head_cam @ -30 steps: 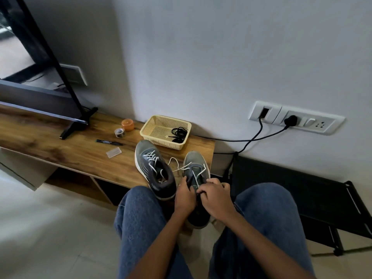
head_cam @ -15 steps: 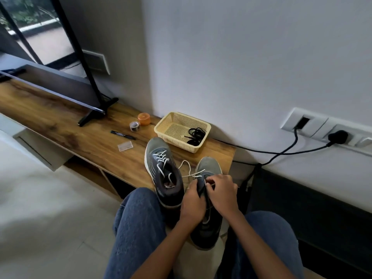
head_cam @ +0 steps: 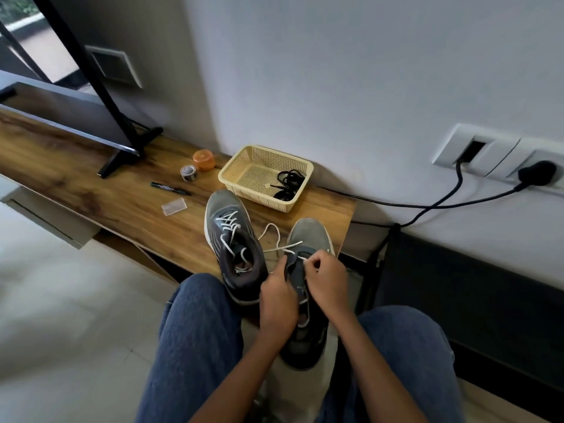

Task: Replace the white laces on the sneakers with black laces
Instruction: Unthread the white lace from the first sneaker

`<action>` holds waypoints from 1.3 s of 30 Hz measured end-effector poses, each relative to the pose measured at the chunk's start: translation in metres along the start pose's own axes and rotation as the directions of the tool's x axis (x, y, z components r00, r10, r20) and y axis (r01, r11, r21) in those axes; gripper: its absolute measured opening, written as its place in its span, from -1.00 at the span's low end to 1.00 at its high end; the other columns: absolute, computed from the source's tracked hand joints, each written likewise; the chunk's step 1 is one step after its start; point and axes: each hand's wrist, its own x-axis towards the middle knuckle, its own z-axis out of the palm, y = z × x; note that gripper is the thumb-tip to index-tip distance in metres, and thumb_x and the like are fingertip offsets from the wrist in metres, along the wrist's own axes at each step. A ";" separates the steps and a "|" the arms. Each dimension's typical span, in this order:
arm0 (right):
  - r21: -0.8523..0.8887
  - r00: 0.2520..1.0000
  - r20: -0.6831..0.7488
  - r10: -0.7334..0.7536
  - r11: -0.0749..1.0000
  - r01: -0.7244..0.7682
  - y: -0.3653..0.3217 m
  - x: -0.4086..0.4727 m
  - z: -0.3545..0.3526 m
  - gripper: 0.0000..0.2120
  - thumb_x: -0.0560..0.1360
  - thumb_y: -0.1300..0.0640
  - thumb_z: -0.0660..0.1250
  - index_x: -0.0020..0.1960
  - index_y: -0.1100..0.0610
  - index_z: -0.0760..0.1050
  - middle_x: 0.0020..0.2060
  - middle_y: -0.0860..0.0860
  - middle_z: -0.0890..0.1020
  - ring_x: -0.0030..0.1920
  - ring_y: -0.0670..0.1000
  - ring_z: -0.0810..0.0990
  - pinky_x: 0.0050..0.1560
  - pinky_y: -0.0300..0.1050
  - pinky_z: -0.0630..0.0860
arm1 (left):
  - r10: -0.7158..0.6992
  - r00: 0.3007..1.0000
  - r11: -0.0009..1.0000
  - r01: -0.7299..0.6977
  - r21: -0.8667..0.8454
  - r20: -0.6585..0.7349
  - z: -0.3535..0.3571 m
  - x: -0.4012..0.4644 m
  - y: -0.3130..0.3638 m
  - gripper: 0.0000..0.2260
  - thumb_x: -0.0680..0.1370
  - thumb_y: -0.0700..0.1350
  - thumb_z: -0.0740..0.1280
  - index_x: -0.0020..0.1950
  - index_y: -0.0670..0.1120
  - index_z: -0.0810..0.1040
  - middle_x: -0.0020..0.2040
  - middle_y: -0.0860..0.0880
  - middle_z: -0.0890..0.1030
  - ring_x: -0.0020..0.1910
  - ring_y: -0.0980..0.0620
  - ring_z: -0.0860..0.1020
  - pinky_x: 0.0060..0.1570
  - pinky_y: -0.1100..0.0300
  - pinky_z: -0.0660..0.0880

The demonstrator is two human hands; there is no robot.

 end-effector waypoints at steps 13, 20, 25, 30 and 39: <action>0.325 0.934 -0.264 0.240 0.934 -0.149 0.018 -0.003 -0.031 -0.94 0.54 0.21 0.26 -0.01 0.12 0.50 -0.05 0.03 0.57 -0.01 0.04 0.53 -0.05 -0.17 0.44 | -0.055 0.998 0.996 0.052 -0.067 -0.043 -0.002 -0.006 0.003 -0.55 0.57 -0.36 0.11 0.38 -0.03 0.47 0.08 -0.08 0.63 -0.08 0.07 0.54 -0.09 0.36 0.36; -0.202 0.942 -0.085 -0.324 0.932 0.302 0.008 -0.006 -0.002 -0.76 0.55 0.08 0.22 0.14 0.01 0.58 0.12 -0.07 0.57 0.21 0.08 0.43 0.08 0.03 0.25 | 0.067 0.997 0.994 -0.069 0.079 0.033 -0.002 -0.008 0.003 -0.65 0.60 -0.24 0.12 0.33 0.01 0.42 0.02 -0.03 0.62 -0.06 0.01 0.58 -0.05 0.11 0.50; -0.267 0.969 0.032 -0.243 0.933 0.243 0.007 0.000 -0.001 -0.80 0.57 0.08 0.24 0.14 0.03 0.57 0.07 -0.02 0.53 0.16 0.06 0.40 0.03 -0.02 0.24 | 0.114 0.991 0.985 -0.123 0.124 0.076 -0.002 -0.006 0.001 -0.68 0.60 -0.23 0.10 0.31 0.01 0.40 -0.03 -0.05 0.62 -0.09 -0.04 0.59 -0.08 -0.04 0.54; -0.217 0.979 0.021 -0.201 0.955 0.201 0.011 0.006 0.001 -0.89 0.57 0.09 0.23 -0.06 0.08 0.52 -0.04 -0.01 0.50 0.06 0.03 0.41 0.03 -0.03 0.28 | 0.138 0.987 0.984 -0.146 0.104 0.080 -0.001 -0.005 -0.001 -0.70 0.61 -0.20 0.09 0.28 0.07 0.42 -0.08 -0.03 0.61 -0.14 -0.02 0.58 -0.13 0.02 0.53; 0.638 0.889 -0.202 0.410 0.744 -0.198 0.018 0.009 -0.007 -0.90 0.61 0.23 0.13 -0.07 0.11 0.35 -0.23 -0.01 0.56 -0.15 0.08 0.62 -0.10 0.02 0.56 | 0.058 0.998 0.993 -0.061 0.106 0.026 0.003 -0.002 -0.005 -0.53 0.59 -0.32 0.12 0.49 -0.04 0.33 0.16 -0.16 0.61 0.09 -0.10 0.58 0.15 0.04 0.50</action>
